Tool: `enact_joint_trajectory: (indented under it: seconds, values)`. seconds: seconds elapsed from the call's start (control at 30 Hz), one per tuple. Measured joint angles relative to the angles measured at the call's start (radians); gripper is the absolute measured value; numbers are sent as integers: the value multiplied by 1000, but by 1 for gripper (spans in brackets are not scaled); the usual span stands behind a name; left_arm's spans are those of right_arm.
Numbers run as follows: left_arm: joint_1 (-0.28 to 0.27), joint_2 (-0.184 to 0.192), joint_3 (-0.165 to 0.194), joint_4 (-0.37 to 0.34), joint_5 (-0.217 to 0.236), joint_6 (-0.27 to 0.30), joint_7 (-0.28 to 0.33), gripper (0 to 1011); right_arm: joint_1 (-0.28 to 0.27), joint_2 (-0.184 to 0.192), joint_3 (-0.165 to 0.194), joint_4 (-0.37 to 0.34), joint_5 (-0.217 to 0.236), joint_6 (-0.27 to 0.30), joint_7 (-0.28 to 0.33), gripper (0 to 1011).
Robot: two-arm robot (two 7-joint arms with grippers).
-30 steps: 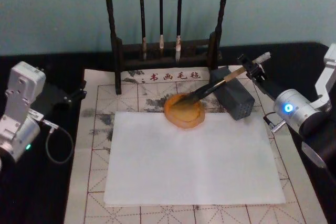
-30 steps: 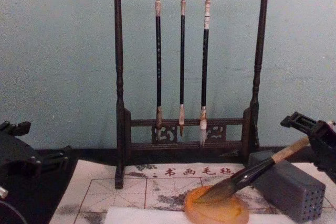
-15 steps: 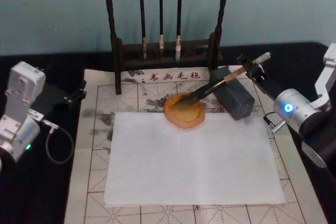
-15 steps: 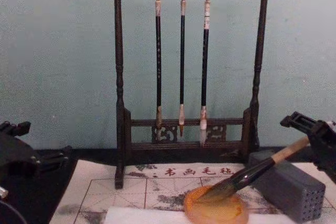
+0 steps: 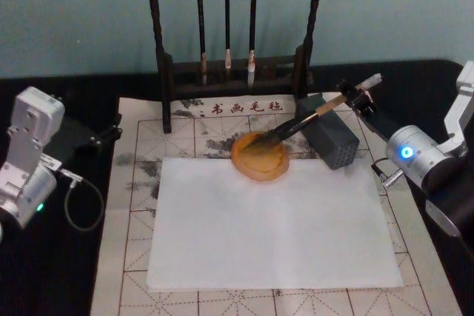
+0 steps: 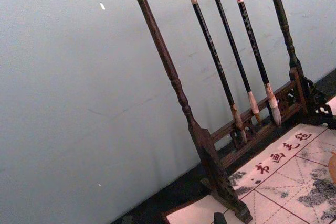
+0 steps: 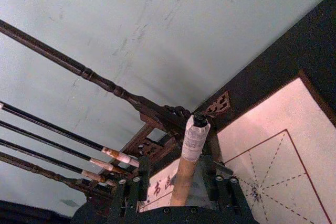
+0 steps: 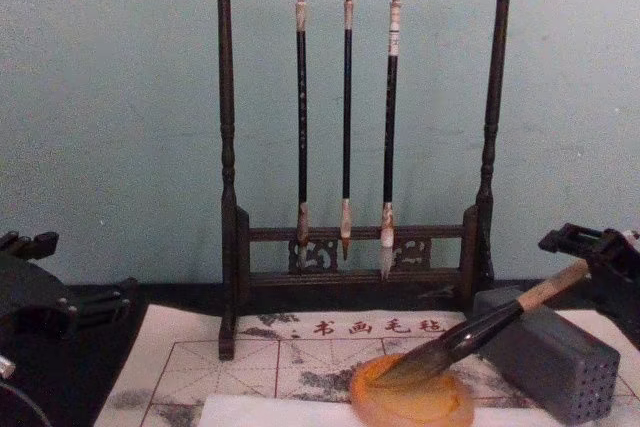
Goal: Pick up the brush from the inkstone, write on the paper, then place the brush back to its original position.
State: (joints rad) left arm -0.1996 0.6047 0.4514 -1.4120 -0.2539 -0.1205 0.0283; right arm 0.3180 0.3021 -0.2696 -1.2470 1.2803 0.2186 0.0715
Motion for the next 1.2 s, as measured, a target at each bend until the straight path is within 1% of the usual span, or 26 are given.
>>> enact_joint_trajectory:
  seconds: [0.07,0.13,0.27,0.3,0.37,0.53,1.2]
  values:
    - [0,0,0,0,0,0,0,1001,0,0,0,0,0,0,0,644]
    - [0,0,0,0,0,0,0,1001,0,0,0,0,0,0,0,547]
    - [0,0,0,0,0,0,0,1001,0,0,1,0,0,1,0,442]
    - [0,0,0,0,0,0,0,1001,0,0,1,0,0,1,0,382]
    - [0,0,0,0,0,0,0,1001,0,0,1,0,0,1,0,317]
    - [0,0,0,0,0,0,0,1001,0,0,1,0,0,1,0,194]
    - [0,0,0,0,0,0,0,1001,0,0,1,0,0,1,0,187]
